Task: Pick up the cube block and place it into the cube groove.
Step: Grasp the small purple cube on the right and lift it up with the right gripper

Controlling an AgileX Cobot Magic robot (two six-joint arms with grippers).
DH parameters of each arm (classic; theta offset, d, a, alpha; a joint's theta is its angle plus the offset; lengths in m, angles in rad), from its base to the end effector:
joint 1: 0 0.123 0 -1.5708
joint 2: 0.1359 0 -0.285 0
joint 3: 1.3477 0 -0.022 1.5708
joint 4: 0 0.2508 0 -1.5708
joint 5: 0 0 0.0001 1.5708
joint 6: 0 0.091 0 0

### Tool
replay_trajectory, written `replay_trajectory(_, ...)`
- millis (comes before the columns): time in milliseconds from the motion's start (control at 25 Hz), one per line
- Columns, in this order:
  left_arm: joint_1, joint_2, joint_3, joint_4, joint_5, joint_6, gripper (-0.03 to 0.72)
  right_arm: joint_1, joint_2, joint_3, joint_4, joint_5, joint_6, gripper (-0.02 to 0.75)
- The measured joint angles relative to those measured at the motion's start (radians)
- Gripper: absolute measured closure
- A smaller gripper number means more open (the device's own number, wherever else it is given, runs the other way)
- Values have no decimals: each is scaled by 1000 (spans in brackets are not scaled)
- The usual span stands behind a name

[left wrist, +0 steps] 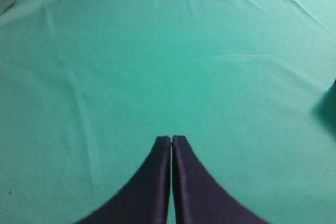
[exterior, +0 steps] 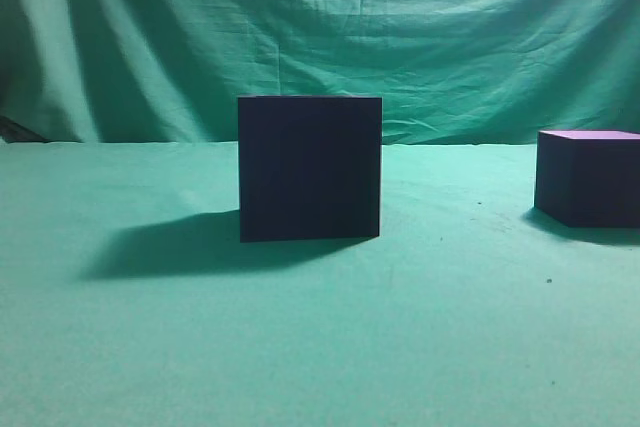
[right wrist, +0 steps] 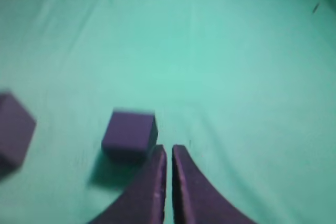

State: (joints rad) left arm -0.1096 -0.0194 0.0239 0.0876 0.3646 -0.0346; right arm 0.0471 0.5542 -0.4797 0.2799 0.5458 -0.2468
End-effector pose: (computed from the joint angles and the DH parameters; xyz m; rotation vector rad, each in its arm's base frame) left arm 0.0524 -0.0029 0.1735 0.1234 1.8472 -0.0145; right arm 0.1083 0.0182 0.2851 -0.1427 2.0804 0.1751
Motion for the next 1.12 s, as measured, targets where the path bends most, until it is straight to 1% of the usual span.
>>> replay_trajectory(80,0,0,0,0,0,0,688,0,100,-62,0,103,-41,738)
replay_trajectory(160,0,0,0,0,0,0,688,23,212,-110,0,162,-48,738)
replay_trajectory(200,0,0,0,0,0,0,688,43,266,-136,-3,184,-48,738)
replay_trajectory(280,0,0,0,0,0,0,688,111,368,-193,-26,234,-24,738)
replay_trajectory(360,0,0,0,0,0,0,688,175,470,-269,-84,283,66,738)
replay_trajectory(440,0,0,0,0,0,0,688,233,578,-338,-184,325,189,738)
replay_trajectory(480,0,0,0,0,0,0,688,258,627,-373,-232,342,254,738)
replay_trajectory(560,0,0,0,0,0,0,688,295,707,-428,-291,363,328,738)
replay_trajectory(720,0,0,0,0,0,0,688,333,853,-513,-310,365,376,738)
replay_trajectory(760,0,0,0,0,0,0,688,336,886,-530,-311,366,381,688)
replay_trajectory(800,0,0,0,0,0,0,688,335,912,-544,-311,366,386,688)
replay_trajectory(840,0,0,0,0,0,0,688,335,941,-552,-311,366,393,605)
replay_trajectory(960,0,0,0,0,0,0,688,337,1007,-575,-311,364,420,405)
replay_trajectory(1040,0,0,0,0,0,0,688,337,1041,-577,-318,349,457,252)
replay_trajectory(1120,0,0,0,0,0,0,688,337,1065,-577,-332,329,497,145)
